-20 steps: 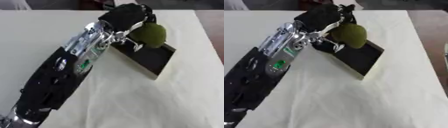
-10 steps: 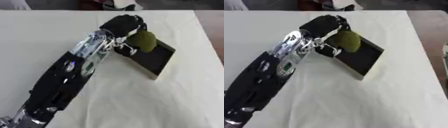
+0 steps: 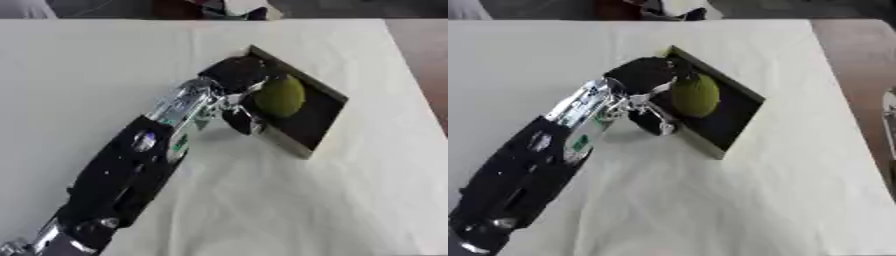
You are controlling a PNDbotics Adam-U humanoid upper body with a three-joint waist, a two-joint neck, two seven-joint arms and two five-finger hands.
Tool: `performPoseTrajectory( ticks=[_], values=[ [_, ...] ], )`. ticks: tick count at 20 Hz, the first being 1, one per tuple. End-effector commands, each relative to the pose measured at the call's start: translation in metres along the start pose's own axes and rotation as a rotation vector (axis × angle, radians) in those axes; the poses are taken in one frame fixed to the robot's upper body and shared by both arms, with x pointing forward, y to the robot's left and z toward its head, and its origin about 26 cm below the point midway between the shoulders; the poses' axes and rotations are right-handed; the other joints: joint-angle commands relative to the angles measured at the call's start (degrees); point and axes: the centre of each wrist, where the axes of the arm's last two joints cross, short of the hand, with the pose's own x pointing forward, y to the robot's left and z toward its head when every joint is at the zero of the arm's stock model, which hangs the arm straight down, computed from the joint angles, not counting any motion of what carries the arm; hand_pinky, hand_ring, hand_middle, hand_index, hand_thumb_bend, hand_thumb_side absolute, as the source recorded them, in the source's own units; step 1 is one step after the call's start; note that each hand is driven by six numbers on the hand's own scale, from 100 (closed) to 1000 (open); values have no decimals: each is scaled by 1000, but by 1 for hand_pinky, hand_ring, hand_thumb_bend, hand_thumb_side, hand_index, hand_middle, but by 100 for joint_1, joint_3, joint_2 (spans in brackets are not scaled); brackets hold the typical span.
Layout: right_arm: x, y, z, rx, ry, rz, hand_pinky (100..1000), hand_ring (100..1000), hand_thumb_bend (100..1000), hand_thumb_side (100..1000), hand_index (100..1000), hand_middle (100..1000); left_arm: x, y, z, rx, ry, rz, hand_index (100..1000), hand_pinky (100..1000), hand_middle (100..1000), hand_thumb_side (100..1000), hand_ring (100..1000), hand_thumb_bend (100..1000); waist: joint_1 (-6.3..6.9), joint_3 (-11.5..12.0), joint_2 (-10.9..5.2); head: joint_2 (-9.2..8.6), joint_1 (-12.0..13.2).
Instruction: Pick up objects on the table and place them in the box.
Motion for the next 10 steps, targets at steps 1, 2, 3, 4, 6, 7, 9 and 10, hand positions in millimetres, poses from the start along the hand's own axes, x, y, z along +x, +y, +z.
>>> performPoseTrajectory(
  ticks=[1, 2, 3, 4, 6, 7, 9, 10],
  values=[
    [7, -4, -3, -6, -27, 0, 855, 727, 100, 679, 786, 723, -1, 11, 1, 29, -5, -19, 995, 893, 961, 461, 955, 572, -25, -15, -118, -47, -5],
    [7, -4, -3, -6, -26, -1, 855, 727, 100, 680, 786, 723, -2, 11, 1, 36, -1, -21, 996, 895, 965, 487, 959, 581, -26, -15, -119, -52, -1],
    [7, -4, -3, -6, -25, -1, 855, 727, 100, 680, 786, 723, -2, 12, 2, 47, 6, -22, 996, 896, 967, 492, 962, 582, -27, -15, -120, -58, 3],
    [7, -4, -3, -6, -23, -2, 855, 727, 100, 681, 786, 723, -3, 14, 2, 63, 12, -23, 995, 894, 968, 492, 962, 579, -28, -14, -122, -59, 3],
    [6, -4, -2, -6, -19, -3, 855, 727, 100, 681, 786, 723, -4, 18, 4, 110, 27, -19, 994, 889, 965, 490, 961, 565, -30, -13, -126, -56, 1],
    [6, -4, -2, -6, -18, -4, 855, 727, 100, 681, 786, 723, -3, 21, 5, 138, 34, -15, 993, 885, 963, 491, 959, 562, -32, -13, -128, -56, 0],
    [6, -4, -2, -4, -17, -5, 855, 727, 100, 681, 786, 723, -3, 26, 7, 186, 39, -6, 985, 871, 952, 489, 950, 546, -35, -11, -134, -56, -5],
    [6, -4, -2, -4, -17, -5, 855, 727, 100, 678, 786, 723, -3, 29, 9, 211, 41, -2, 975, 856, 941, 476, 940, 519, -34, -9, -138, -53, -7]
  ],
)
